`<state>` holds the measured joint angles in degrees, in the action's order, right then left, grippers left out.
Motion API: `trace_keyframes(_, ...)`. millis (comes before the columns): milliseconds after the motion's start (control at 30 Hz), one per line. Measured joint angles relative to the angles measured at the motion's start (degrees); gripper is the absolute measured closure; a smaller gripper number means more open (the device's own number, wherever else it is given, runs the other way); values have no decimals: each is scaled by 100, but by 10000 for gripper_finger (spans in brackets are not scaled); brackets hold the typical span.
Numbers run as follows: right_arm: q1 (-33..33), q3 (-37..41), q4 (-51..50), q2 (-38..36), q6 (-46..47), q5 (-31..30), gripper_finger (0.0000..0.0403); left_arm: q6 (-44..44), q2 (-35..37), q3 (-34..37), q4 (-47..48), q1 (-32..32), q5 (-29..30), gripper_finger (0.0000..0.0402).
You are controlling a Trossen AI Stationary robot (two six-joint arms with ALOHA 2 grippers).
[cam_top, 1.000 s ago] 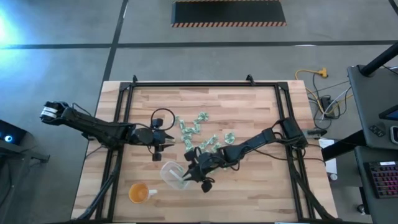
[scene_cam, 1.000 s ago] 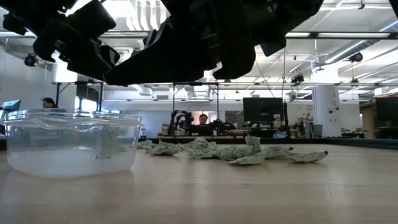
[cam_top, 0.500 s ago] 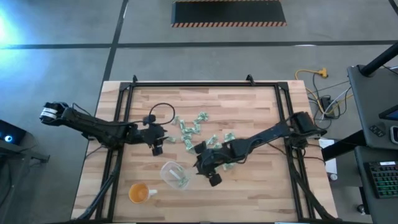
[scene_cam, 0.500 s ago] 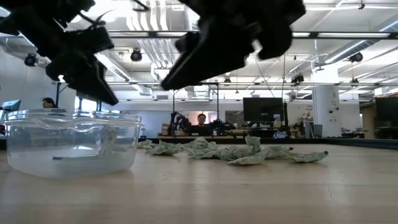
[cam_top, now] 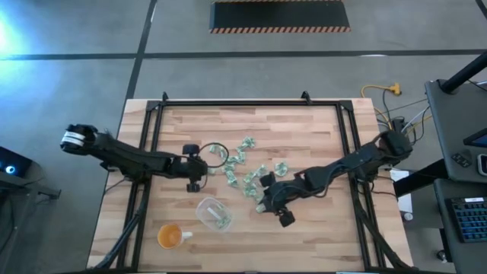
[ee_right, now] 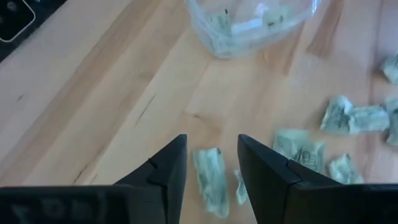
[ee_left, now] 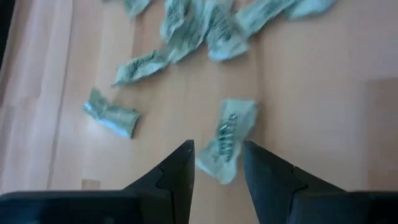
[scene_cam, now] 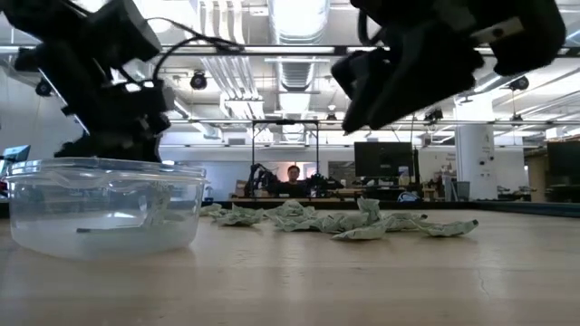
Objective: Pick and place Stevia / Truvia into bins
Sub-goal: Put the stevia packet into the transparent container
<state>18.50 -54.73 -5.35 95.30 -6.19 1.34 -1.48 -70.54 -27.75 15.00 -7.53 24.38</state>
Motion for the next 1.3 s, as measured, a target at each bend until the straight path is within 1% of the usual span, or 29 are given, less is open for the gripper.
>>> trace_keyframes(67,0,171,28,-103,25,0,275,-86,-198,-2,-138,123,6,283)
trace_keyframes(200,0,263,95,-168,51,0,281,-71,-481,-40,-110,378,-13,283)
trace_keyframes(433,2,204,149,-191,95,2,291,-37,-693,-40,-411,790,-999,283)
trace_keyframes(567,2,204,130,-191,129,4,295,-41,-726,-48,-441,905,-1213,283)
trace_keyframes(667,2,204,130,-189,133,5,296,-44,-682,-31,-444,921,-1242,287)
trace_keyframes(767,2,207,127,-189,130,7,295,-56,-656,-28,-439,933,-1372,314)
trace_keyframes(900,2,207,127,-186,133,7,295,-209,-656,-24,-435,943,-1506,383)
trace_keyframes(933,2,207,127,-183,131,7,296,-218,-655,-24,-433,943,-1513,392)
trace_keyframes(1133,2,211,120,-181,130,4,304,-216,-603,-28,-413,943,-1490,400)
trace_keyframes(1300,2,213,113,-181,130,6,311,-196,-199,-42,-435,938,-1435,401)
